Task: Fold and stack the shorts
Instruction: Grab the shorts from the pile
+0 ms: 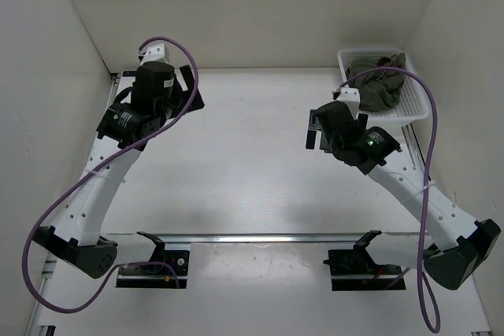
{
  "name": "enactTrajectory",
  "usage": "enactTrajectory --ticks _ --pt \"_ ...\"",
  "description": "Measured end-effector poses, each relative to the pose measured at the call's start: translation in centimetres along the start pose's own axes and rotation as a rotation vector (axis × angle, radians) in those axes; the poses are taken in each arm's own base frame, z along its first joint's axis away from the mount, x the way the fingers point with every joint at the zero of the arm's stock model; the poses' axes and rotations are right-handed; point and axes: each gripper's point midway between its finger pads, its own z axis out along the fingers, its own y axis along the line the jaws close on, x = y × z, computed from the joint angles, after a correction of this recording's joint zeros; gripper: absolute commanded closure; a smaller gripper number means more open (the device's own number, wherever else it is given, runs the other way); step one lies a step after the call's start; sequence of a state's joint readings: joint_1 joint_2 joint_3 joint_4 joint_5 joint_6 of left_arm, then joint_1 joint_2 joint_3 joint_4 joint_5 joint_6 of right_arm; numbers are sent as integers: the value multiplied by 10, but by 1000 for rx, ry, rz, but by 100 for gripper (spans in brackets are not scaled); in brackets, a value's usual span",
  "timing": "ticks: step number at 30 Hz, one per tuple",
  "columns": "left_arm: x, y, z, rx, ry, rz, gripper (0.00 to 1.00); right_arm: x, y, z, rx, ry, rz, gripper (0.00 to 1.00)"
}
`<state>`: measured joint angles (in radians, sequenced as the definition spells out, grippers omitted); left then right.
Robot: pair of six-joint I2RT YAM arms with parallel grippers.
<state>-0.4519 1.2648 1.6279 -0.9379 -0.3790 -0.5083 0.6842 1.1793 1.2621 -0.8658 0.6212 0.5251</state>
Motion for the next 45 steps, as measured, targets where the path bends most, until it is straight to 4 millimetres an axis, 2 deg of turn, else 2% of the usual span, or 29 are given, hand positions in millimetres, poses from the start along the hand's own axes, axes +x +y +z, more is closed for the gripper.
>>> enactTrajectory --ticks 7,10,13,15,19,24,28,33,37,38,40,41,42,43,45 --pt "26 -10 15 57 100 68 0 -5 -11 4 51 -16 32 0" --pt "28 -9 17 76 117 74 0 -9 -26 19 110 10 54 0" --pt "30 -7 19 82 126 72 0 -29 -44 45 157 52 121 0" --pt "34 -5 23 81 134 74 0 -49 -57 68 153 85 208 0" --pt "42 -7 28 94 158 87 0 -103 -92 129 153 94 379 0" --pt "46 -13 42 98 189 116 0 -133 -126 208 188 118 455 0" --pt "49 -19 58 94 213 132 0 -142 -146 265 189 126 504 2" --pt "50 -24 74 90 224 142 0 -115 -181 327 203 182 599 7" --pt "47 -24 82 74 220 141 0 -89 -199 364 176 221 663 21" --pt "46 -24 84 73 217 140 0 -86 -200 371 161 225 675 43" --pt "43 -26 90 71 213 138 0 -82 -197 380 124 231 688 67" --pt "42 -27 93 70 214 138 0 -83 -194 382 109 229 698 86" --pt "42 -28 97 70 214 139 0 -85 -191 383 98 226 706 94" --pt "42 -28 100 67 216 139 0 -88 -189 382 89 219 707 100" --pt "45 -29 105 71 228 139 0 -95 -187 377 83 204 714 100"
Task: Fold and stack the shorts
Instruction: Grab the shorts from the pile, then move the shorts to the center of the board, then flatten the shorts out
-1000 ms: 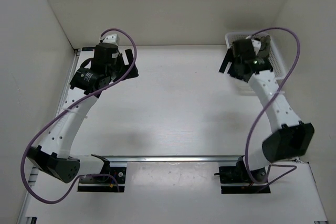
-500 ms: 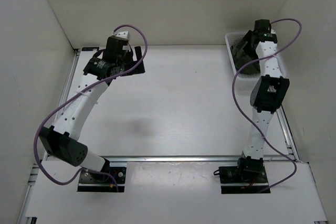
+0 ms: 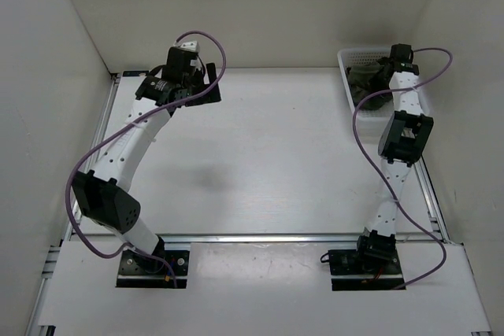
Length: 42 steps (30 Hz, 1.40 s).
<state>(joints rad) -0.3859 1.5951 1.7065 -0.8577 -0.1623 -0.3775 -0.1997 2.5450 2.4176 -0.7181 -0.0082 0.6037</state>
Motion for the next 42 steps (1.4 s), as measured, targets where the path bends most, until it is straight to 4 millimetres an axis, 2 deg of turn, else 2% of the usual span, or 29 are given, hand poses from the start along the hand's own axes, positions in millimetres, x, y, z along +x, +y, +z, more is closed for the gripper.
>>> enactTrajectory --ticks 3,6,8,11,14,16,17,18,19,20,21,23,24,26,28,29,30,32,33,35,38,40,42 --pt "2 0 2 23 18 -9 0 0 10 -26 -11 -16 -15 100" --pt "0 -1 -2 58 23 -27 0 -15 42 -82 -72 -88 -81 100" --pt "-2 4 -5 66 19 -46 0 -25 80 -139 -156 -164 -147 100" --pt "-9 25 -17 54 -4 -93 0 -18 150 -255 -352 -294 -275 100" --pt "-24 54 -38 26 -64 -159 0 27 216 -385 -619 -395 -422 100" --pt "-35 72 -53 13 -109 -199 0 75 246 -461 -820 -404 -519 100" --pt "-40 81 -60 7 -130 -220 0 101 254 -489 -909 -388 -562 100" --pt "-43 90 -68 -1 -147 -238 0 126 258 -508 -976 -358 -603 100" --pt "-45 97 -74 -9 -160 -254 0 145 259 -517 -1018 -328 -633 100" --pt "-46 101 -80 -11 -168 -263 0 168 258 -521 -1054 -289 -661 100" --pt "-46 104 -84 -13 -173 -270 0 192 256 -517 -1071 -239 -690 95" --pt "-44 108 -91 -10 -177 -278 0 236 249 -490 -1049 -126 -732 46" --pt "-43 109 -94 -9 -176 -281 0 259 243 -468 -1016 -65 -748 28" --pt "-38 110 -98 -5 -175 -281 0 304 217 -401 -881 69 -776 15" --pt "-29 110 -98 -4 -156 -280 0 336 176 -327 -691 204 -774 15" --pt "-24 110 -97 -1 -145 -281 0 347 151 -293 -589 266 -762 15" --pt "-19 109 -96 3 -128 -282 0 353 127 -266 -497 313 -747 15" --pt "-6 109 -89 7 -89 -287 2 357 84 -230 -334 384 -709 18" --pt "1 110 -84 6 -67 -290 3 355 70 -224 -283 392 -699 20" --pt "17 111 -76 2 -21 -299 8 354 66 -228 -263 374 -705 22" --pt "45 114 -61 -17 65 -316 9 365 84 -256 -339 338 -752 20" --pt "62 116 -49 -30 123 -330 4 379 100 -275 -405 329 -786 17" --pt "82 122 -31 -61 198 -354 4 398 110 -288 -453 341 -821 17"
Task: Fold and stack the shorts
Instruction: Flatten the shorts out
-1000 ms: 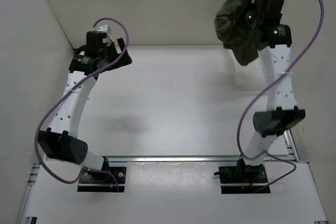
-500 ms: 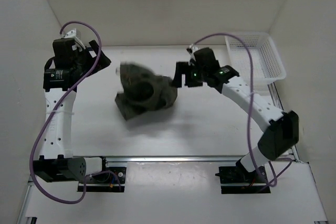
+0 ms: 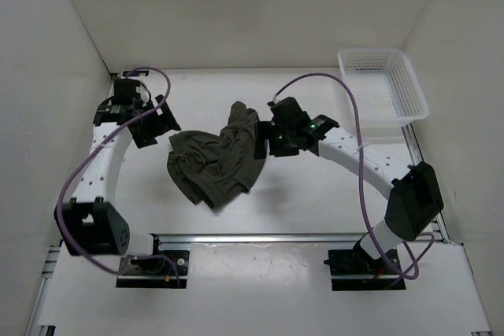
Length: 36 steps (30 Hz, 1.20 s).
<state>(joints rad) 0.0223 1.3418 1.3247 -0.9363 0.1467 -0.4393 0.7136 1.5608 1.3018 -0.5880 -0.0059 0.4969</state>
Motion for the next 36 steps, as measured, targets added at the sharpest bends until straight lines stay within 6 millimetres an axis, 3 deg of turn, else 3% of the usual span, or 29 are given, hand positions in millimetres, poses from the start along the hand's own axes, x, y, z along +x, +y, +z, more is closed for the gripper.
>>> enactTrajectory --ticks 3,7,10,14,16,18,19,21,26,29,31,33,36 --pt "19 15 42 -67 127 -40 7 19 20 10 -21 46 -32 17" --pt "35 33 98 -156 264 -75 7 33 22 24 -4 97 -32 16" --pt "32 40 128 -203 299 -79 7 33 17 24 20 96 -23 16" --pt "13 36 157 -208 293 -84 9 29 9 22 45 85 -11 16" --pt "7 35 173 -207 292 -90 23 27 4 20 56 79 -3 16" --pt "6 35 187 -206 303 -102 74 24 -1 16 68 71 6 16" --pt "7 35 192 -203 313 -105 90 21 -4 13 74 64 13 16" --pt "10 34 196 -194 335 -102 90 16 -10 6 82 46 25 16" --pt "-11 8 177 -138 308 -60 90 -10 -40 -16 116 -33 88 16" --pt "-28 -37 143 -61 233 21 90 -34 -74 -36 160 -110 165 16" --pt "-26 -83 110 20 182 101 90 -48 -99 -52 196 -168 225 16" --pt "-9 -146 70 141 138 204 90 -58 -130 -72 241 -233 297 16" --pt "57 -245 12 369 164 370 80 -60 -171 -101 305 -309 397 16"
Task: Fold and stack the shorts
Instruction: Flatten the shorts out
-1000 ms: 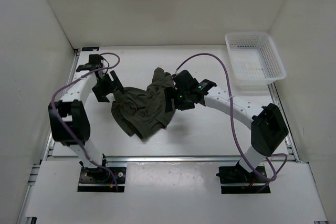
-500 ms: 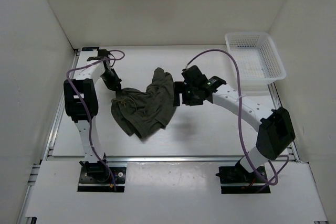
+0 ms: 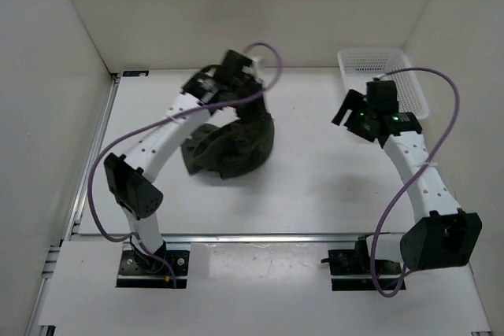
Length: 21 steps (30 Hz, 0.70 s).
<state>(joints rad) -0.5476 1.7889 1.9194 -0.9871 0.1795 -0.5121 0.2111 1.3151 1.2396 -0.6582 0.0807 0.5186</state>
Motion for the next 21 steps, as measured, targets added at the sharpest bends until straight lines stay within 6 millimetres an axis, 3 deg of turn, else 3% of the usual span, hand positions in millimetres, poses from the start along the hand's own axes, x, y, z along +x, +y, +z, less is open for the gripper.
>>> enactTrajectory --ticks 2,3,4,5,7,10,12,13,15,17,21 --pt "39 -74 0 152 81 105 61 -13 -29 -8 50 -47 65 16" --pt "58 -98 1 204 133 148 48 -16 -41 -11 72 -65 90 16" --pt "73 -119 1 243 181 182 31 -18 -51 -15 89 -78 110 16" --pt "79 -133 3 267 202 203 0 -18 -59 -18 100 -86 129 16" --pt "77 -136 6 265 216 200 0 -17 -69 -23 114 -90 151 16" --pt "43 -91 5 197 171 112 2 -10 -68 -24 90 -72 149 16" --pt "16 -38 -2 123 116 16 13 -2 -63 -22 70 -46 133 16" --pt "7 -2 -7 63 87 -41 14 6 -59 -19 61 -25 112 16" --pt "4 48 -14 -26 66 -126 14 20 -47 -16 31 14 67 16" --pt "14 80 -15 -94 81 -181 5 37 -29 -13 -13 63 12 15" --pt "70 89 7 -141 208 -168 2 84 -3 -1 -99 211 -50 14"
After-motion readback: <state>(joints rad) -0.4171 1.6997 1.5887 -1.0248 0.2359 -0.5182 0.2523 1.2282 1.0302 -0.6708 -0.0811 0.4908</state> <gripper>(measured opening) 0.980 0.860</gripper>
